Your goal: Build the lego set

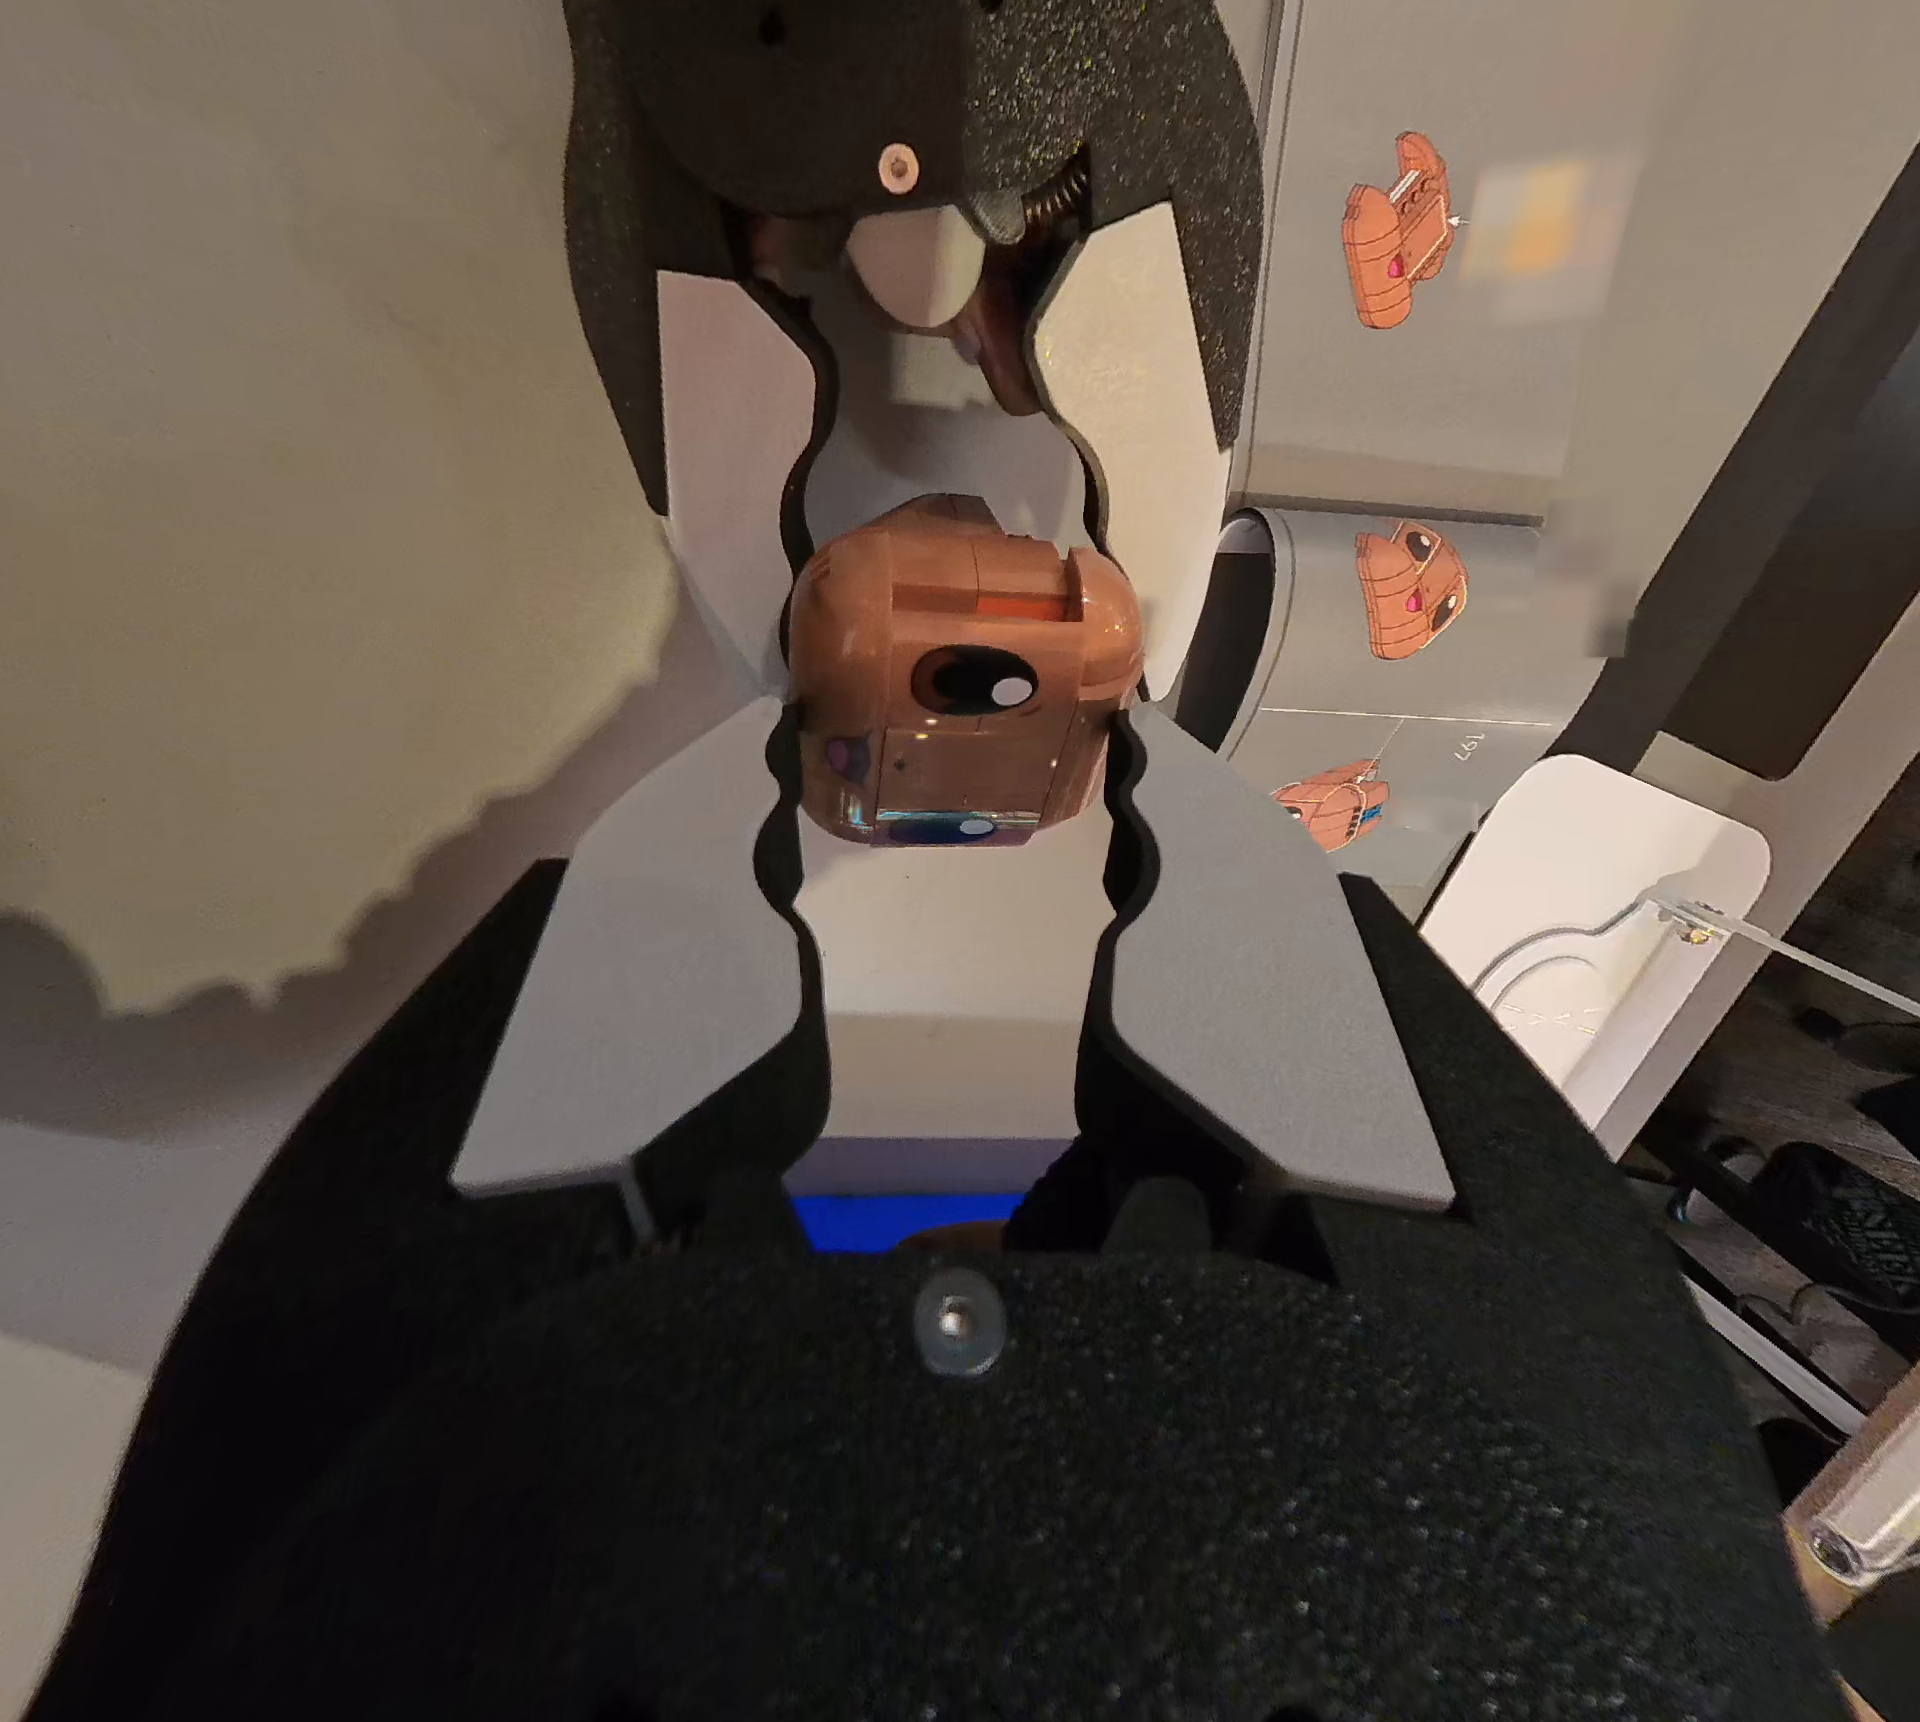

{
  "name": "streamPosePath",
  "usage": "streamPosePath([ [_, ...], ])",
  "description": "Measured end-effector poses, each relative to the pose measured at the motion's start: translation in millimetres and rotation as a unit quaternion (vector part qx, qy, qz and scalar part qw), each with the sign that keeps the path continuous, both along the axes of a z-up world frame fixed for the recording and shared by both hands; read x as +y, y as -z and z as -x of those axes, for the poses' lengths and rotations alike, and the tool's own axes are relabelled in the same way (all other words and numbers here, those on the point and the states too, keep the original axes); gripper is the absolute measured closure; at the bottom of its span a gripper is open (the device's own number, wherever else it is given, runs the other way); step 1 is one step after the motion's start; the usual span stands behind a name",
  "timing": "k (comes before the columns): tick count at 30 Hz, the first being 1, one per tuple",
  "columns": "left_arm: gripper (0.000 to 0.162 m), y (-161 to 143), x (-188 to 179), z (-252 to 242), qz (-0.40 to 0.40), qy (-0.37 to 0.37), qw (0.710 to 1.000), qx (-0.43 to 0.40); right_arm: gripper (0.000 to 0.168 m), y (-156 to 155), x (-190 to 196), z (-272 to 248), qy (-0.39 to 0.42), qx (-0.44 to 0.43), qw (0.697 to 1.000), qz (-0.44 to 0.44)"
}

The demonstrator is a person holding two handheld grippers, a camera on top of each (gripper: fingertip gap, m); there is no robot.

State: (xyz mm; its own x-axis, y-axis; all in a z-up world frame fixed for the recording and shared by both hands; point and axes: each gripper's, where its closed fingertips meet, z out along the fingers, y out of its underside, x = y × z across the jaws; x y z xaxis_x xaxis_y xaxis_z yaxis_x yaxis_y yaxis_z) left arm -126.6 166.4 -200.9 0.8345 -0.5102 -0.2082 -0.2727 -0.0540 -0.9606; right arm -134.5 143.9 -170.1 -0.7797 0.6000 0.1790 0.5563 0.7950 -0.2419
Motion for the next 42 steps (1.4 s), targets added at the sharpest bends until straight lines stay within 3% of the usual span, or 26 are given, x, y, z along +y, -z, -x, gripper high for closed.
streamPosePath([
  [13,0.084,7,0,-2,0.011,0.002,1.0,0.009,0.11,7,0,-1,0.003,-0.007,1.0,0.005],
  [17,0.083,-6,-2,-2,-0.008,0.012,1.0,-0.015,0.11,-6,-3,1,0.007,0.027,0.999,0.04],
  [22,0.083,-15,-6,-5,-0.017,0.027,0.999,-0.036,0.089,-4,1,-3,0.032,0.037,0.996,0.07],
  [27,0.083,-8,-6,-12,-0.007,0.033,0.999,-0.025,0.1,9,-4,-6,0.023,0.022,0.998,0.058],
  [42,0.083,6,-2,-10,0.023,0.021,0.999,0.007,0.1,17,4,-10,0.018,-0.037,0.999,-0.02],
])
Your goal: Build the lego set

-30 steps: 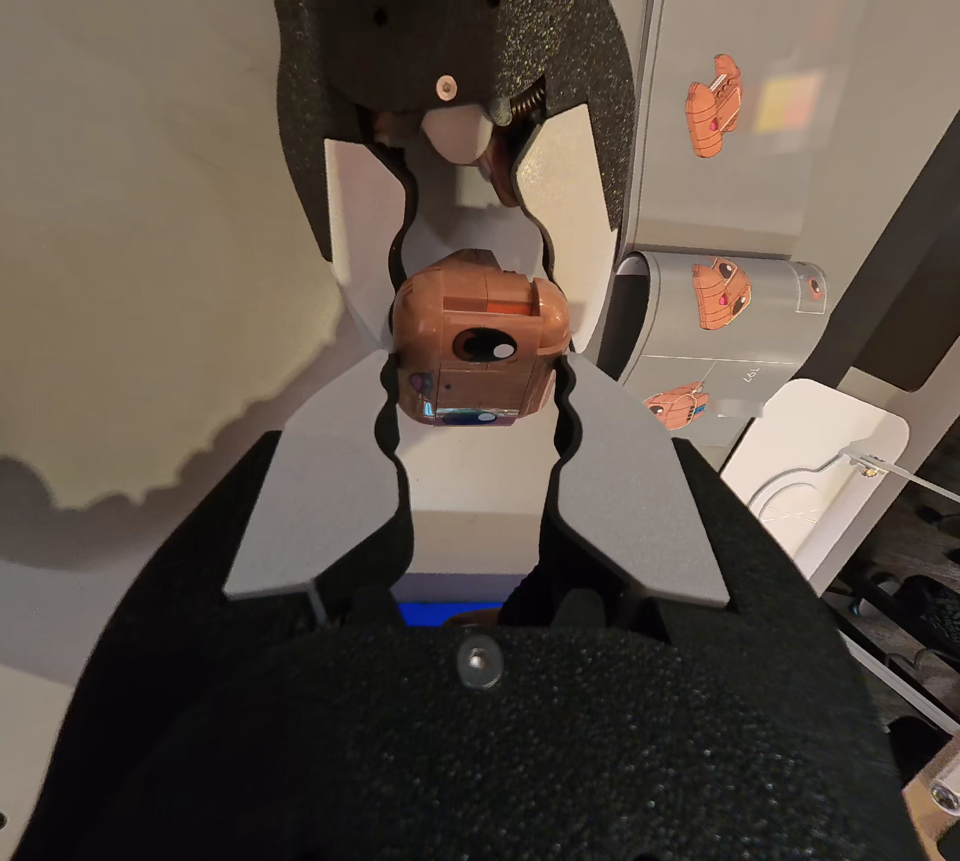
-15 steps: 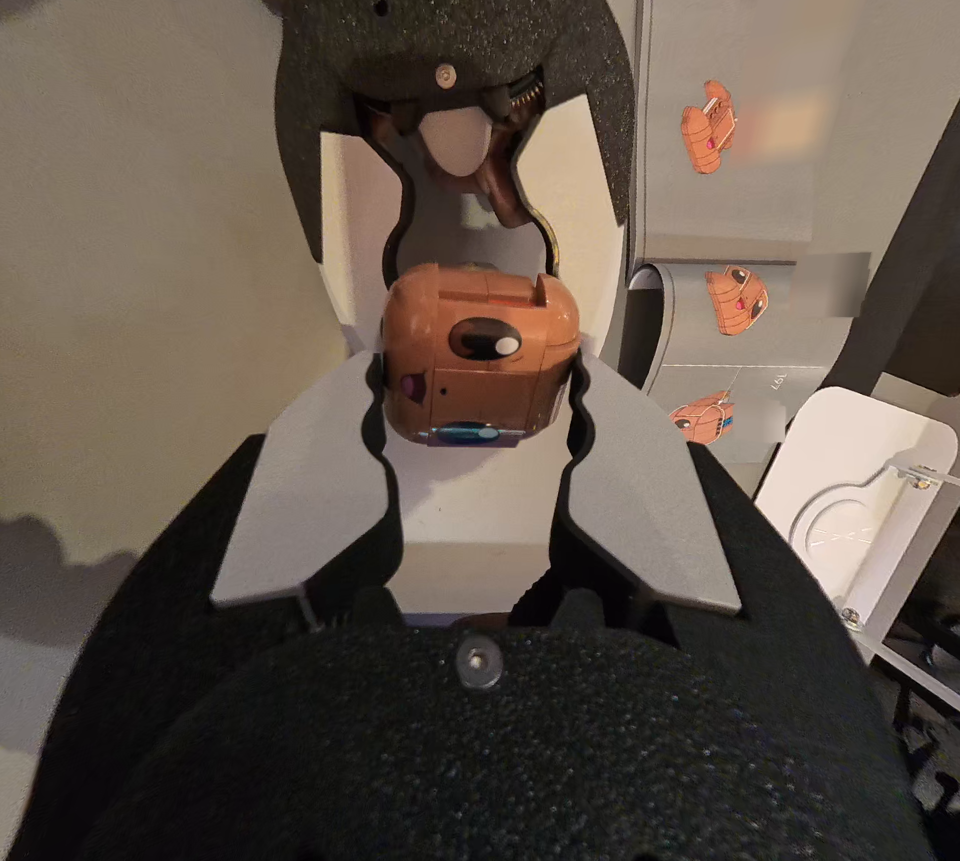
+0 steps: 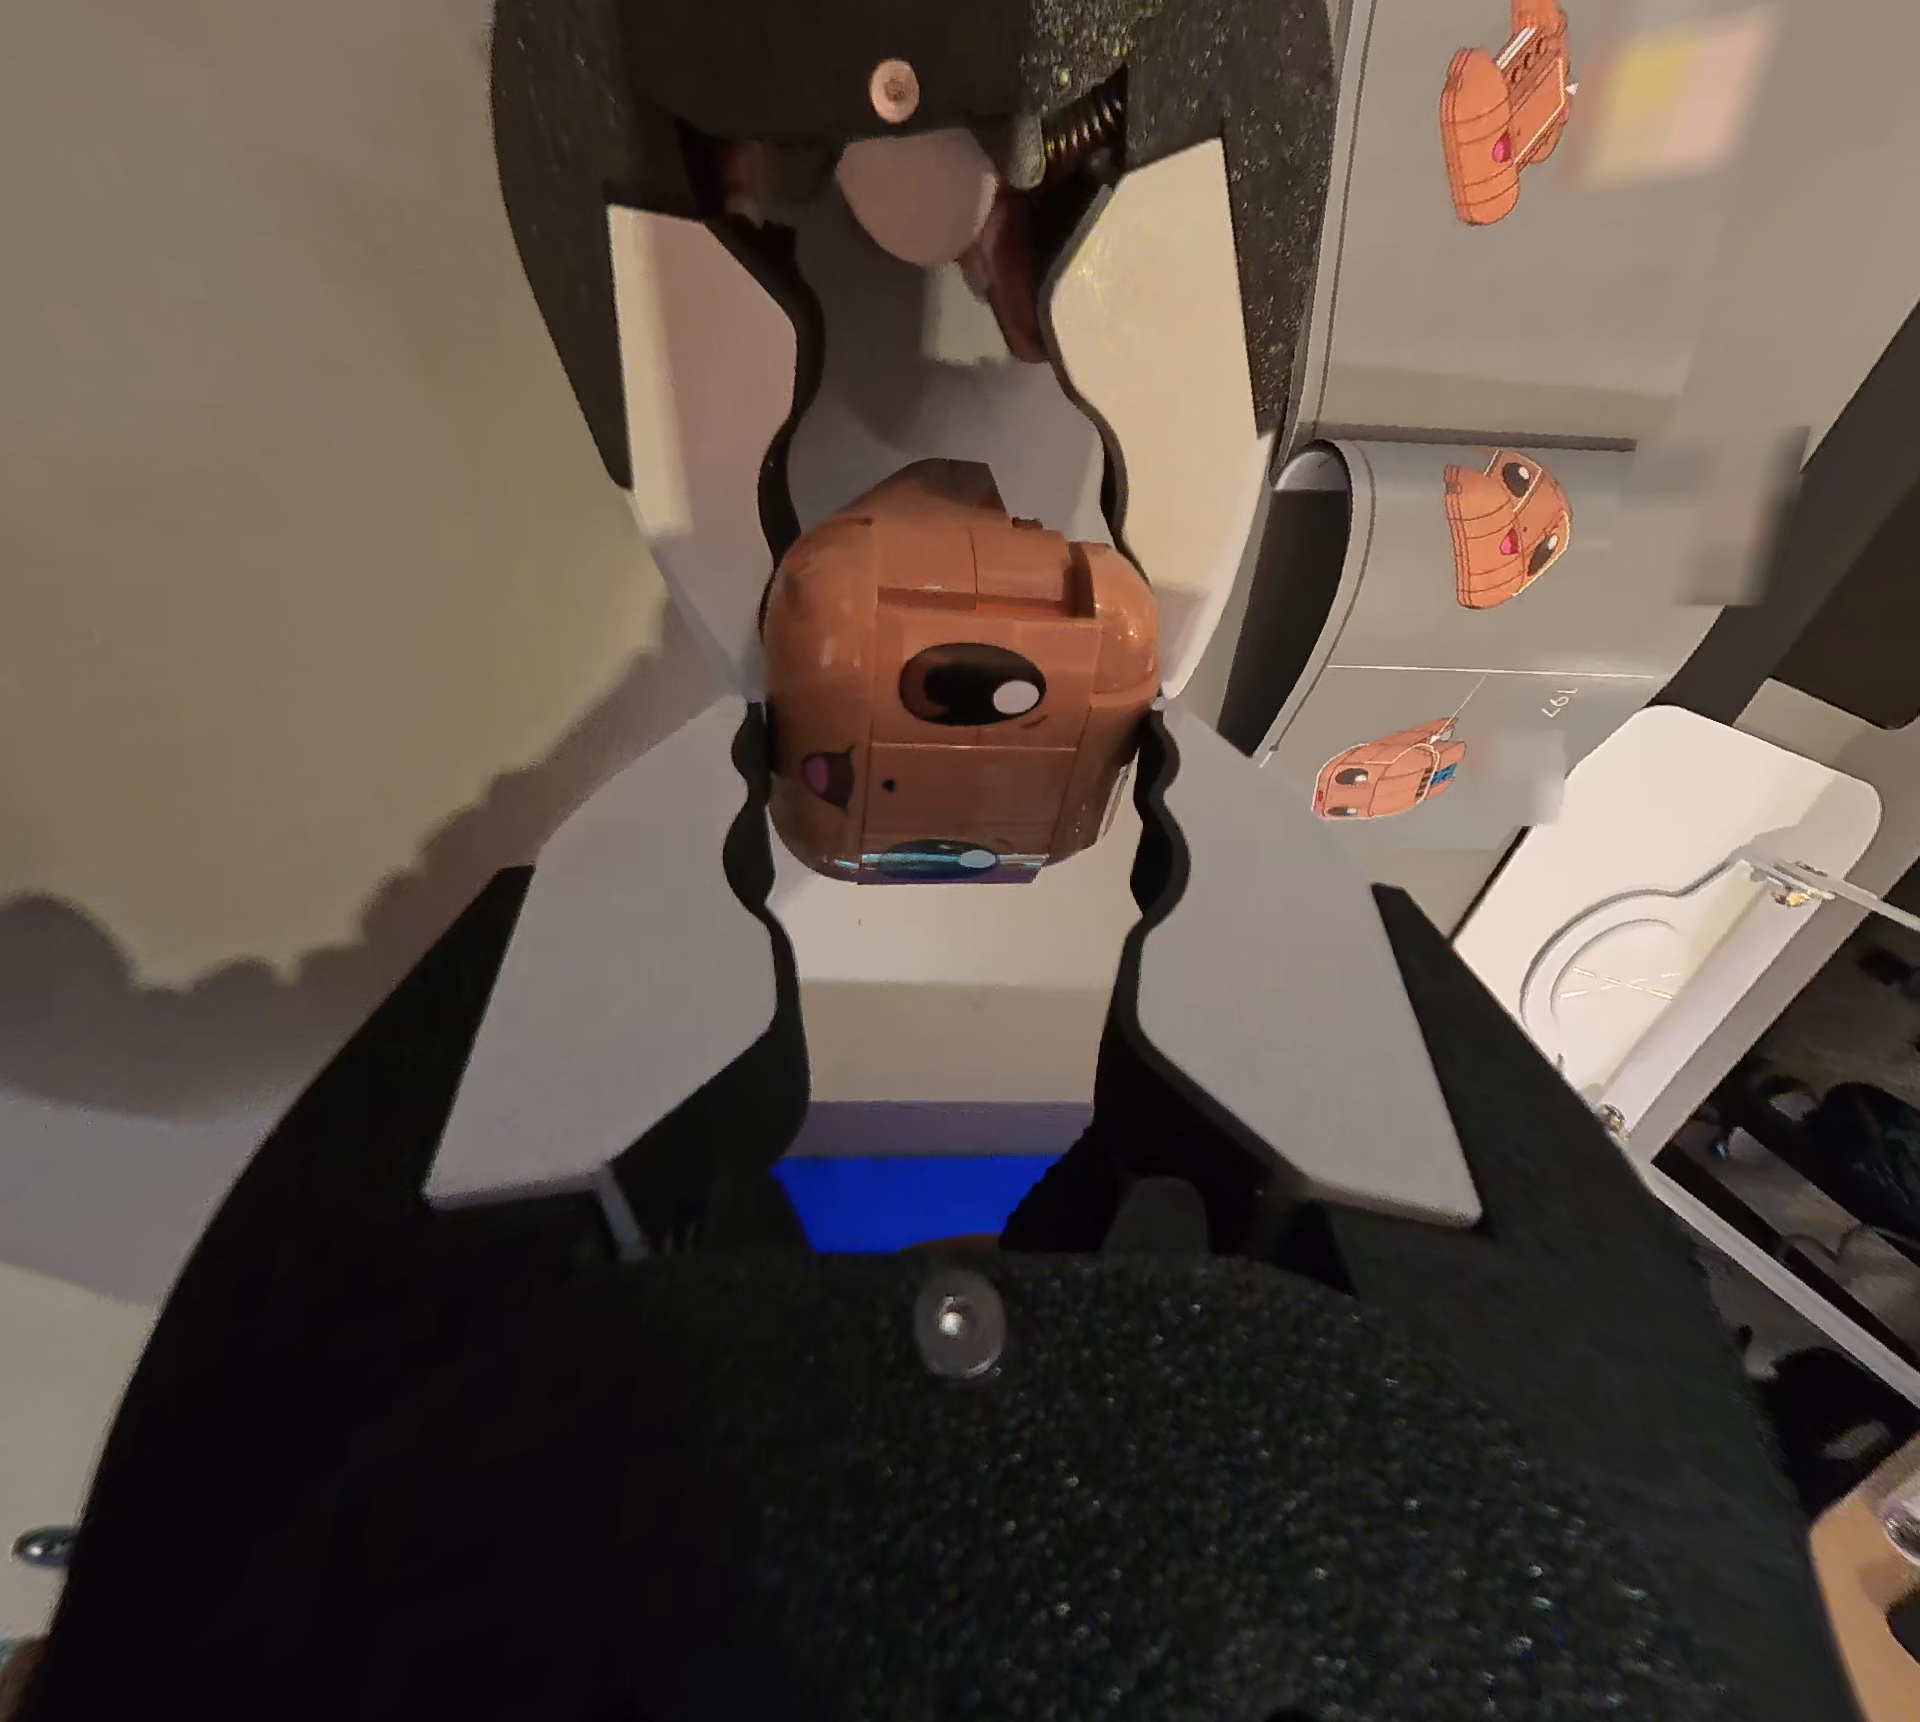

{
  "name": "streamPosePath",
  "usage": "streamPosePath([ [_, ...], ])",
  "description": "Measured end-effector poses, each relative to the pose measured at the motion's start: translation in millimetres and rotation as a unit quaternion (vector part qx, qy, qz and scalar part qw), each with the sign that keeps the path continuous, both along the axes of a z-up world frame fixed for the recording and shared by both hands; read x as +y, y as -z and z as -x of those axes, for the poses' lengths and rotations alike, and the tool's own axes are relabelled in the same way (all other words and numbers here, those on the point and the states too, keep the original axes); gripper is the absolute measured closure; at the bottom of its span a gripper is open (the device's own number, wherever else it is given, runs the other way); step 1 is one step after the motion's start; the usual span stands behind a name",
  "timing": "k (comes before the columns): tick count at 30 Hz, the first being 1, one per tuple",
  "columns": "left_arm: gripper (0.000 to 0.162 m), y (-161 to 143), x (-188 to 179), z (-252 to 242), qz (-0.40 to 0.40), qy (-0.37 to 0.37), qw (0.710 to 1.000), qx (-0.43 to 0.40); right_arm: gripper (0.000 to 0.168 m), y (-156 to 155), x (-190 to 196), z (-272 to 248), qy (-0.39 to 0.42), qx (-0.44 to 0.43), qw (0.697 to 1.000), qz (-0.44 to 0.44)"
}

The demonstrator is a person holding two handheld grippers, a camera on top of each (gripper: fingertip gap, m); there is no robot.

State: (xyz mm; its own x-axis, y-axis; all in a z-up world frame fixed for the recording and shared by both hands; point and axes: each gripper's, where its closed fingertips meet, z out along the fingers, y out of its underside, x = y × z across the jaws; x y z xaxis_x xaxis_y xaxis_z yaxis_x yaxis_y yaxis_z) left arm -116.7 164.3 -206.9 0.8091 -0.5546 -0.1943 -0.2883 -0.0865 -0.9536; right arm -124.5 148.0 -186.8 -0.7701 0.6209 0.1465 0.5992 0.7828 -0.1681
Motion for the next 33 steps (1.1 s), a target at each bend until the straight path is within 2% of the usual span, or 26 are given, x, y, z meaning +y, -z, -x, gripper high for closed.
streamPosePath([
  [11,0.083,7,2,0,0.01,-0.012,1.0,0.016,0.1,9,3,-2,0.003,-0.025,0.999,-0.042],
  [17,0.084,11,2,-1,0.016,-0.012,0.999,0.025,0.1,12,3,-1,0.006,-0.026,0.999,-0.041],
  [25,0.083,4,0,-2,0.013,0.003,1.0,-0.008,0.099,7,4,-1,0.003,-0.002,1.0,-0.008],
  [27,0.083,2,0,-1,0.017,0.008,0.999,-0.027,0.089,3,8,0,0.009,0.02,1.0,-0.005],
  [30,0.083,-3,0,5,0.025,0.011,0.997,-0.069,0.084,-9,14,3,0.046,0.09,0.994,0.046],
  [33,0.083,-13,0,14,0.025,0.012,0.991,-0.131,0.084,-26,13,9,0.114,0.216,0.957,0.154],
])
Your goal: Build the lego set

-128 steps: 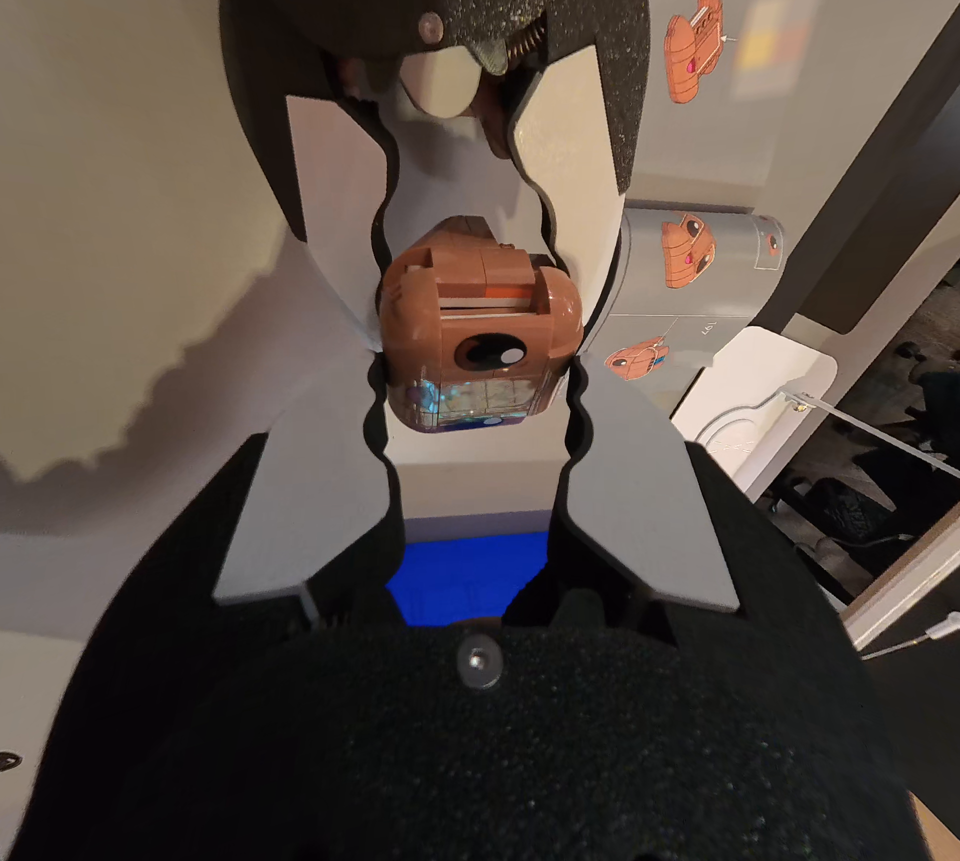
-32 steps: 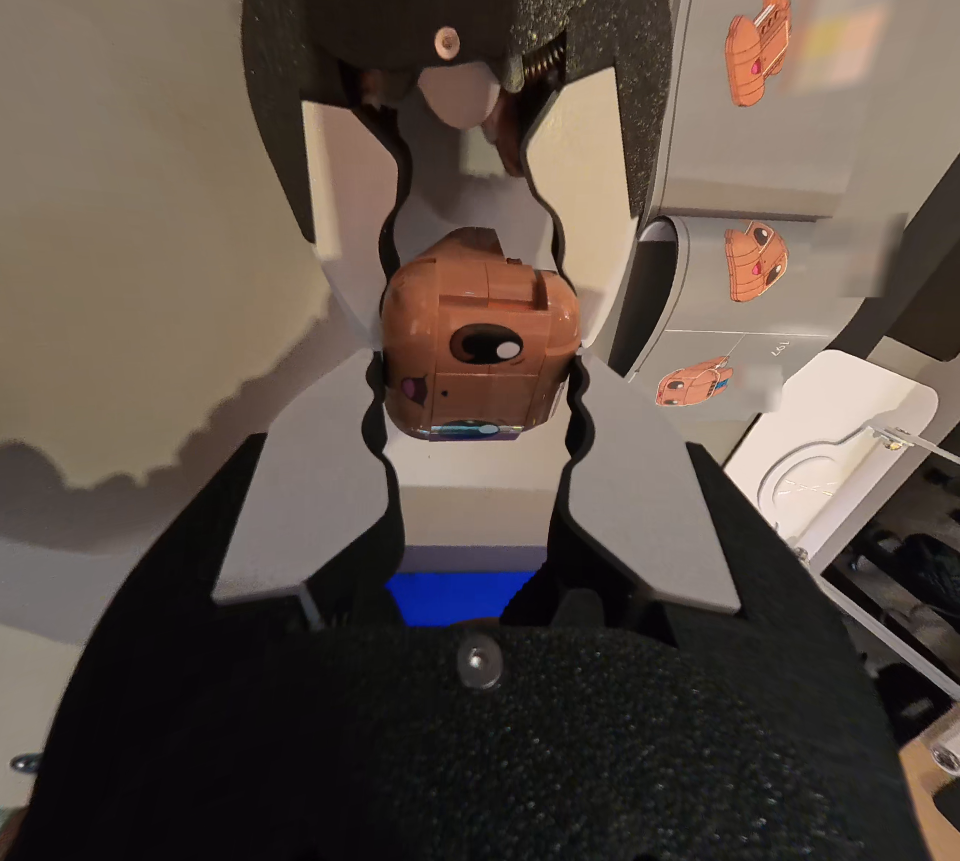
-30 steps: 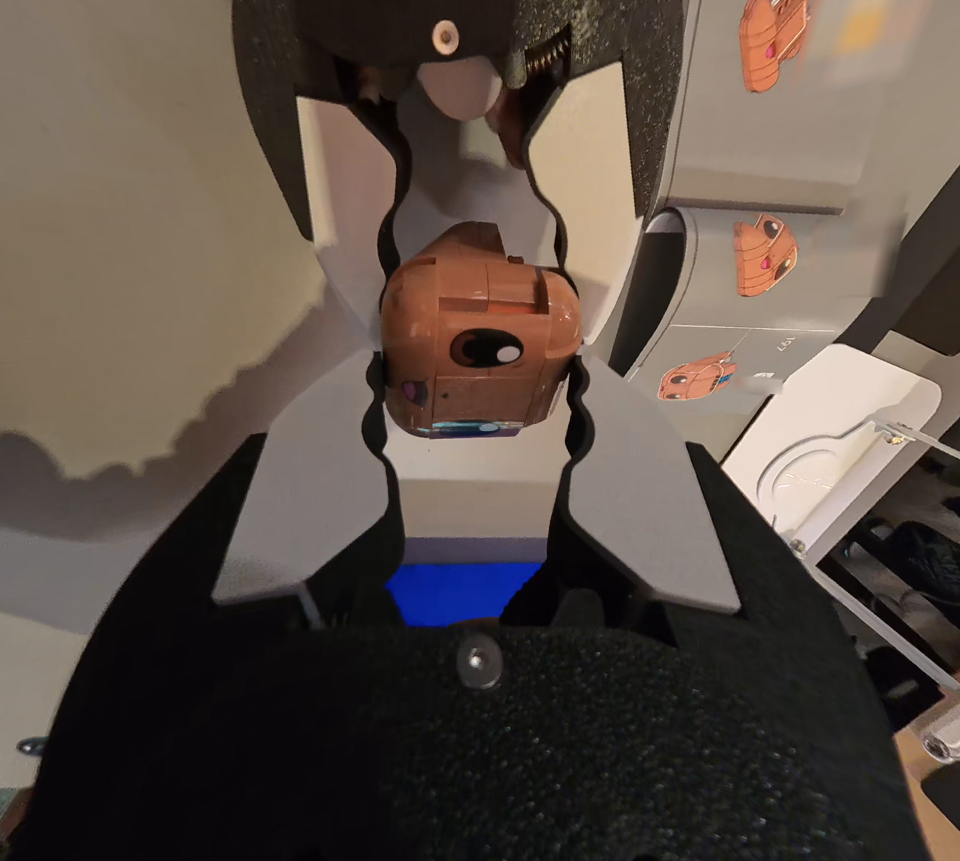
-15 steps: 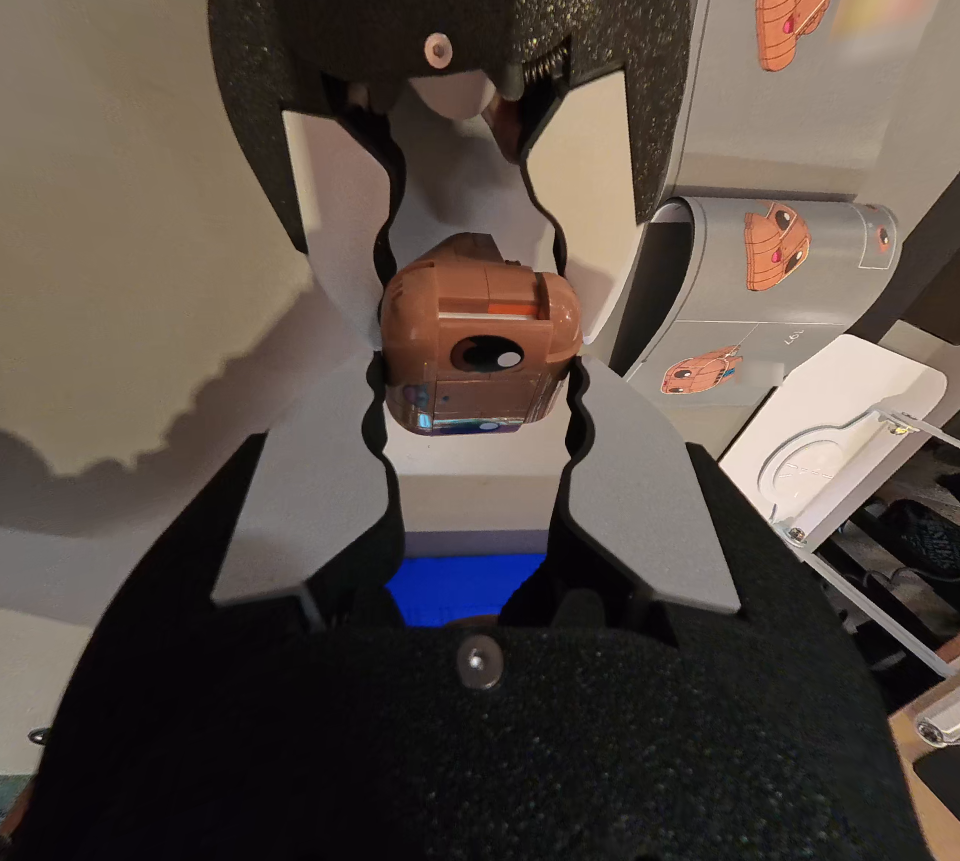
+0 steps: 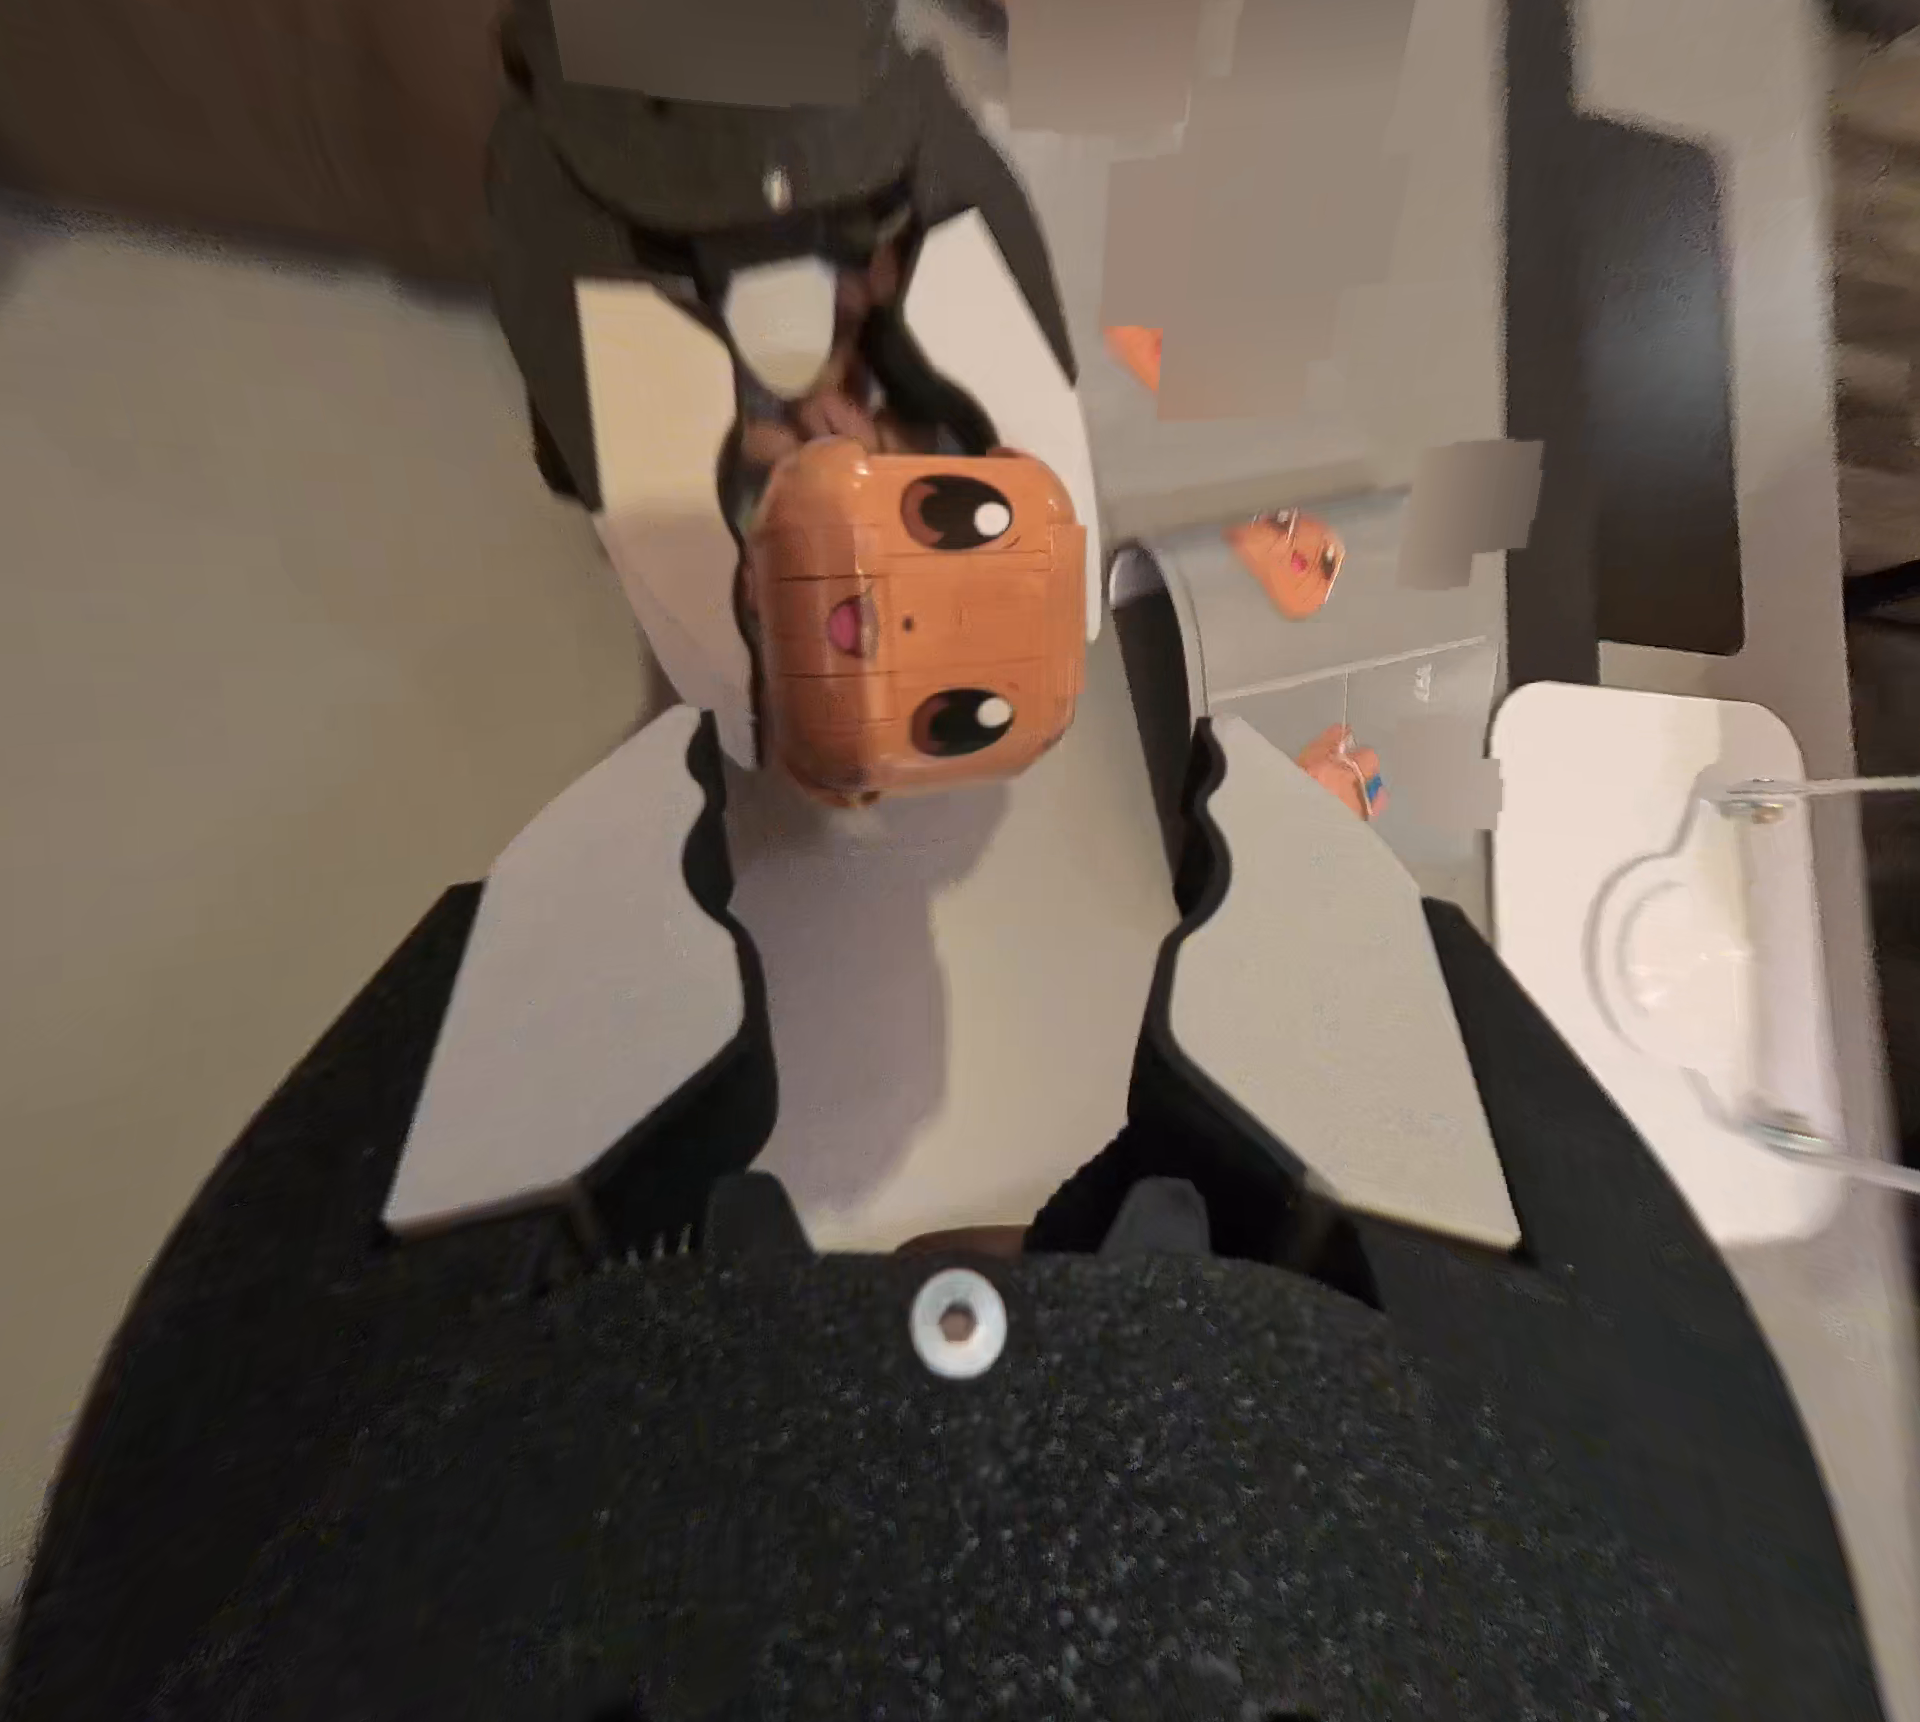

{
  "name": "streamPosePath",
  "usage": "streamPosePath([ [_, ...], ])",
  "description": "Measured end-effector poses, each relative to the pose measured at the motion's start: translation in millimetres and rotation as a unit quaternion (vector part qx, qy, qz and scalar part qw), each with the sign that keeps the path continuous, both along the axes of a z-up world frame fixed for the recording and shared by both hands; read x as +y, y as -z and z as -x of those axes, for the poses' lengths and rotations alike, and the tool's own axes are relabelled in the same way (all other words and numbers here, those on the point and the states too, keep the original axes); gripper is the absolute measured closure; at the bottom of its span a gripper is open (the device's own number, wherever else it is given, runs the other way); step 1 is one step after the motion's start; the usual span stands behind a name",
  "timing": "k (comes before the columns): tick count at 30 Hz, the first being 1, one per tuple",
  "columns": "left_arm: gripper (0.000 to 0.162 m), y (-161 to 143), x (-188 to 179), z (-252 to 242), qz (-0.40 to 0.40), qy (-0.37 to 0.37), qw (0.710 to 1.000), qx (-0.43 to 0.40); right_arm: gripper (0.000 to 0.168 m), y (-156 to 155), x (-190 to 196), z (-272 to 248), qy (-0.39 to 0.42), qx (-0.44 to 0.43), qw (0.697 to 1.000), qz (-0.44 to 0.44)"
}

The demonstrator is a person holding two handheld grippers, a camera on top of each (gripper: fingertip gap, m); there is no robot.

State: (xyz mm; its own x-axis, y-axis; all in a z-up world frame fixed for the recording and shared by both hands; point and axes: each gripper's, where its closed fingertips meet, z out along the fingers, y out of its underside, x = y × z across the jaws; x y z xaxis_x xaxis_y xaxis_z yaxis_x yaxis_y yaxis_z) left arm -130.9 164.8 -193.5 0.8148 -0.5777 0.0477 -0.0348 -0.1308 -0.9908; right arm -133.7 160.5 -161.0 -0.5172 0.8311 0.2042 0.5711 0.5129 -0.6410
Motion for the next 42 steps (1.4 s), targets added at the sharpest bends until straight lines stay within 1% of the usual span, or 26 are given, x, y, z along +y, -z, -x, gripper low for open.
streamPosePath([
  [2,0.083,-7,0,7,-0.003,0.0,0.999,-0.043,0.087,-6,-6,-2,0.039,0.083,0.992,0.081],
  [4,0.083,-14,-2,11,-0.006,0.014,0.996,-0.088,0.095,-4,-8,-4,0.078,0.153,0.975,0.142],
  [6,0.083,-20,-5,11,-0.007,0.035,0.991,-0.132,0.098,2,-10,-5,0.106,0.204,0.952,0.203],
  [8,0.083,-24,-8,10,-0.013,0.054,0.985,-0.162,0.102,8,-11,-5,0.123,0.229,0.929,0.263],
  [9,0.083,-25,-9,8,-0.014,0.063,0.984,-0.167,0.1,10,-12,-5,0.124,0.23,0.922,0.285],
  [11,0.083,-24,-11,3,-0.017,0.073,0.985,-0.155,0.1,4,-8,-6,0.128,0.259,0.902,0.32],
  [12,0.083,-24,-12,2,-0.018,0.075,0.986,-0.147,0.102,2,-9,-7,0.121,0.264,0.895,0.338],
  [14,0.083,-23,-13,-3,-0.017,0.084,0.985,-0.147,0.102,4,-11,-8,0.11,0.261,0.894,0.348],
  [17,0.083,-25,-13,-3,-0.004,0.089,0.981,-0.173,0.102,6,-10,-11,0.096,0.29,0.901,0.308],
  [20,0.083,-25,-10,2,0.012,0.084,0.976,-0.202,0.102,5,-4,-14,0.095,0.363,0.906,0.197],
  [22,0.083,-26,-8,5,0.029,0.081,0.967,-0.238,0.104,9,1,-11,0.112,0.395,0.904,0.123],
  [25,0.083,-26,-5,6,0.056,0.079,0.954,-0.284,0.102,8,-2,-4,0.117,0.423,0.897,0.056],
  [28,0.083,-24,-2,3,0.072,0.074,0.947,-0.304,0.105,5,-7,3,0.129,0.444,0.886,0.02],
  [30,0.083,-23,0,1,0.079,0.067,0.942,-0.318,0.11,6,-7,7,0.146,0.449,0.881,-0.006],
  [34,0.083,-26,2,0,0.075,0.055,0.929,-0.357,0.116,4,-5,4,0.172,0.462,0.868,-0.055],
  [36,0.083,-27,3,2,0.07,0.045,0.929,-0.36,0.119,3,-4,0,0.18,0.467,0.862,-0.075],
  [37,0.083,-26,4,2,0.072,0.041,0.93,-0.357,0.126,4,-7,0,0.175,0.466,0.864,-0.072],
  [41,0.083,-25,4,1,0.069,0.027,0.936,-0.343,0.125,5,-7,0,0.176,0.467,0.865,-0.045],
  [42,0.083,-25,5,1,0.067,0.021,0.94,-0.335,0.122,6,-8,0,0.174,0.465,0.867,-0.033],
])
